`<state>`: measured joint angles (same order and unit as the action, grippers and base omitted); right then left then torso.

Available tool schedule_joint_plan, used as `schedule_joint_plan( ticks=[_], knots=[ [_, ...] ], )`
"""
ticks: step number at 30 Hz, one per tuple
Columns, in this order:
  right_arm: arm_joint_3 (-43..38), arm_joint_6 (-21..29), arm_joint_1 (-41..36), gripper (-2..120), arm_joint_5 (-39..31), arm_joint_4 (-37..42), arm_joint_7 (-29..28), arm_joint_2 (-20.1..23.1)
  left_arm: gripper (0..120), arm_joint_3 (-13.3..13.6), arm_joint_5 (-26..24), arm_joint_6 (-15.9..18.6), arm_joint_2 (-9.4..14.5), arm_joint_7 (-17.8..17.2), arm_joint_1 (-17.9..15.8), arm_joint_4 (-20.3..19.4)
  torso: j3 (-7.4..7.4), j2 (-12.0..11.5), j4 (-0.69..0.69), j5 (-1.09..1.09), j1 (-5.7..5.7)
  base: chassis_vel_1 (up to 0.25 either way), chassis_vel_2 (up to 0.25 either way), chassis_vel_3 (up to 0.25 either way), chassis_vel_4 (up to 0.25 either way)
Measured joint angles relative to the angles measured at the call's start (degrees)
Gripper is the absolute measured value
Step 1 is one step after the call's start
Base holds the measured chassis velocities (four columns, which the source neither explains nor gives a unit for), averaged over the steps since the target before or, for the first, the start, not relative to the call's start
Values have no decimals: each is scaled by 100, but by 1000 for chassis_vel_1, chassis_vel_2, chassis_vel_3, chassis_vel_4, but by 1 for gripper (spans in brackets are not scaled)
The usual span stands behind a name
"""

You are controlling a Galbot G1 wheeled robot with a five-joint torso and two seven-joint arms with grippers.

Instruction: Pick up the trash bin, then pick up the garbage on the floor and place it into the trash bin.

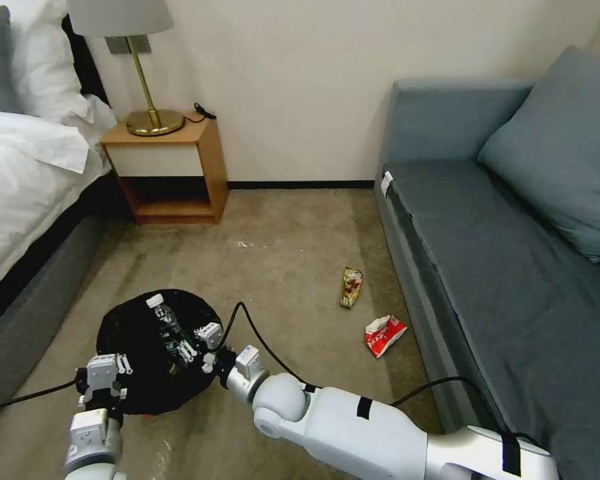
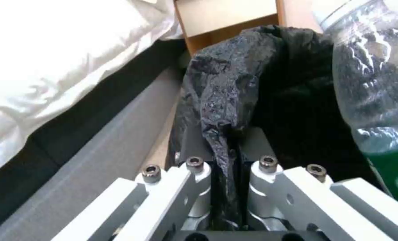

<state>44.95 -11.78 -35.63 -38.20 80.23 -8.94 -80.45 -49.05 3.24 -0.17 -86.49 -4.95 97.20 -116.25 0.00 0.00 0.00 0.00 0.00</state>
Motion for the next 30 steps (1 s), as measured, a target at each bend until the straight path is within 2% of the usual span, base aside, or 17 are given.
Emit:
schedule_joint_plan(
  ticks=[3,4,8,10,11,12,14,17,20,22,24,25,27,29,30],
  knots=[
    [-81,33,-84,58,-1,57,19,29,7,2,6,-6,-9,1,8,-1,0,0,0,0,0,0,0,0,0],
    [-81,33,-84,58,-1,57,19,29,7,2,6,-6,-9,1,8,-1,0,0,0,0,0,0,0,0,0],
    [-173,43,-161,76,48,111,56,82,7,-3,6,-15,-11,1,34,-22,0,0,0,0,0,0,0,0,0],
    [-210,45,-178,79,72,133,57,106,7,-8,6,-20,-10,1,39,-22,0,0,1,0,0,0,0,0,0],
    [-298,50,-205,86,116,201,64,174,7,-16,2,-29,-7,2,48,-22,0,0,1,1,0,0,0,0,0],
    [-298,50,-205,86,116,201,64,174,7,-16,2,-29,-7,2,48,-22,0,0,1,1,0,0,0,0,0],
    [-551,87,-274,95,219,370,84,321,7,-22,-15,-33,8,1,64,-24,0,0,1,1,0,0,0,0,0],
    [-896,83,-360,99,504,502,5,488,7,-24,-32,-35,20,0,65,-30,0,0,1,1,0,0,0,0,0],
    [-1815,-405,-661,100,1291,724,-31,919,7,-25,-61,-36,37,-2,62,-47,0,0,0,2,0,0,0,0,0],
    [-2067,-440,-789,100,1474,839,-19,1045,7,-23,-66,-36,42,-2,61,-50,0,0,1,3,0,0,0,0,0],
    [-2681,-471,-1212,100,1929,1240,10,1399,7,-20,-77,-36,50,-2,56,-59,0,0,0,3,0,0,0,0,0],
    [-2681,-471,-1212,100,1929,1240,10,1399,7,-20,-77,-36,50,-2,56,-59,0,0,0,3,0,0,0,0,0],
    [-3443,-561,-1882,100,2184,1662,7,1673,7,-19,-97,-39,51,-4,47,-61,0,0,-1,3,0,0,0,0,0],
    [-3682,-602,-2064,100,2238,1734,11,1701,7,-19,-100,-40,51,-5,46,-61,0,0,-1,3,-1,0,0,0,0],
    [-4177,-695,-2424,100,2393,1837,29,1704,7,-16,-102,-43,51,-5,45,-61,-1,0,1,2,0,0,0,0,0]
  ],
)
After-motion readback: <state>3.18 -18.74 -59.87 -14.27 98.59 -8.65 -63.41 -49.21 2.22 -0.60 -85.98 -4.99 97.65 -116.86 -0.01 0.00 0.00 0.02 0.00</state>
